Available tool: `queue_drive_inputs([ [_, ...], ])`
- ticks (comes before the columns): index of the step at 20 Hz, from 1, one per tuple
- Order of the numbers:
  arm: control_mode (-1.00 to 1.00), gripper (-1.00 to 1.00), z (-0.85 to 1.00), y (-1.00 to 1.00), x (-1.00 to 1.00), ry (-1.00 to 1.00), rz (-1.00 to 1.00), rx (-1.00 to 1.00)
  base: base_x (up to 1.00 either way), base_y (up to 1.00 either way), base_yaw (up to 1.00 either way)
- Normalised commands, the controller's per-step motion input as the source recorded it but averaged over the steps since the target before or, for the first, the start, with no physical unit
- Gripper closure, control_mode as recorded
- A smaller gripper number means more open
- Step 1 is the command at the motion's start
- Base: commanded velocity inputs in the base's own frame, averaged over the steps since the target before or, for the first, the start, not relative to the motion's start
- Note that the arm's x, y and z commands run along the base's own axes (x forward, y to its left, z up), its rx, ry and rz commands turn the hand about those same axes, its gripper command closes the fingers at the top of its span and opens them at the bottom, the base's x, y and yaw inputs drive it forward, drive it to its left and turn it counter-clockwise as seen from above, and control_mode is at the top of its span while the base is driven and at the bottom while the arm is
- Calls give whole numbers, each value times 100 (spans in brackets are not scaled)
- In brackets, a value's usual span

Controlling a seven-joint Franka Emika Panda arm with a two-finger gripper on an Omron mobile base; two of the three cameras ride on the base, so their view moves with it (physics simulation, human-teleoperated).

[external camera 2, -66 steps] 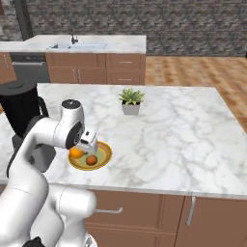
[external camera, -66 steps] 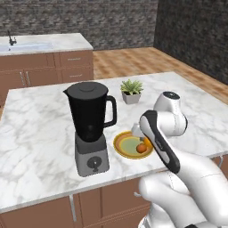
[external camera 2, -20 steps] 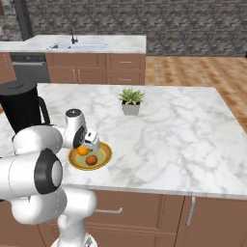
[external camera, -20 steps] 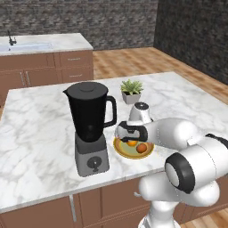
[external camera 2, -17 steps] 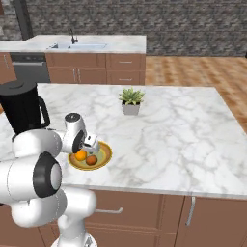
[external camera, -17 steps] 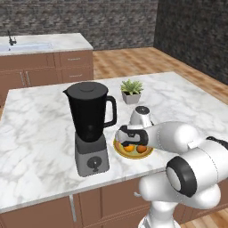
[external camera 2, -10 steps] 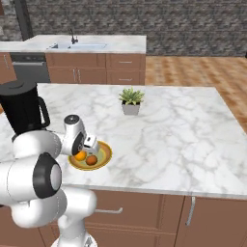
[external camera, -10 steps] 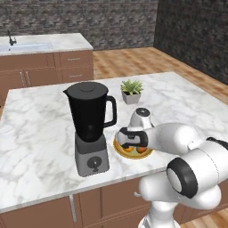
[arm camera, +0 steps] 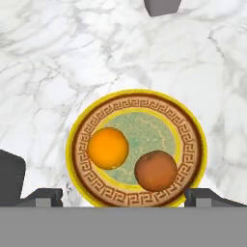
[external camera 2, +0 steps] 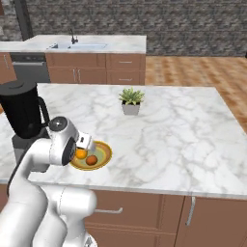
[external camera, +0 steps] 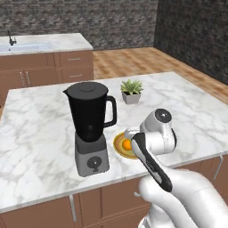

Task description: Pick the tangerine and orange from the fridge and place them on the plate next to the blender to make a fruit smoothie.

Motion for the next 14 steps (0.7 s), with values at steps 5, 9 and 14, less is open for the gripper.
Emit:
queue_drive_inputs([
  [5,-100,-100,53,-34,-89,-16,0,1,0,0,0],
  [9,-100,-100,68,-39,-63,-12,0,0,0,0,0],
  [14,-100,-100,54,-14,-53,-15,-4,0,0,0,0],
])
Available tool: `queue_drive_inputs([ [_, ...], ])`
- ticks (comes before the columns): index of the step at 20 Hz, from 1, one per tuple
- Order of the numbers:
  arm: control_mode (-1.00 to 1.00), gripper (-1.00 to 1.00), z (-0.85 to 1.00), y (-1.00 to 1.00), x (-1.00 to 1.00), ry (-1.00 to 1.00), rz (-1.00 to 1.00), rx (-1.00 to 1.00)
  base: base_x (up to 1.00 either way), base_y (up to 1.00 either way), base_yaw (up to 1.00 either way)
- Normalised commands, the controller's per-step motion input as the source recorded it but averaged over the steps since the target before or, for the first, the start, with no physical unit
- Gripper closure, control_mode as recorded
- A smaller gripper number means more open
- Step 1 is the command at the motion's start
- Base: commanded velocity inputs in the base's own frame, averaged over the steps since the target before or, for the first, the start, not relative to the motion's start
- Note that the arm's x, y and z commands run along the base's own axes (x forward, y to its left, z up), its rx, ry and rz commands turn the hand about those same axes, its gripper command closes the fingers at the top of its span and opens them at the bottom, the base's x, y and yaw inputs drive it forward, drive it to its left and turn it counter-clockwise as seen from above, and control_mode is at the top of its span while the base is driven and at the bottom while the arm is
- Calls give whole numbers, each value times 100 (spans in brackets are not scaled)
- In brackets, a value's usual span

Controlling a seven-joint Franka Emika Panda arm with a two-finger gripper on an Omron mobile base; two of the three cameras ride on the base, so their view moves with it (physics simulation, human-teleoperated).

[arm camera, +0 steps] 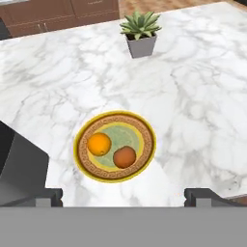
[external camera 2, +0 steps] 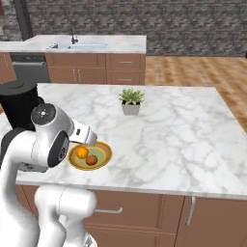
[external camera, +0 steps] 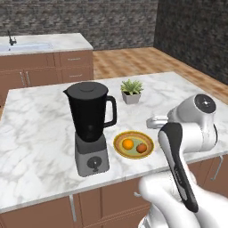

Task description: Pick the tangerine and orange from the fridge and place them on the plate next to the blender to make a fruit smoothie.

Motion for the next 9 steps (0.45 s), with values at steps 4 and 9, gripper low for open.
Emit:
queue_drive_inputs([
  [4,-100,-100,16,-1,-43,-23,-3,0,0,0,0],
  [9,-100,-100,0,0,-2,-2,0,0,0,0,0],
])
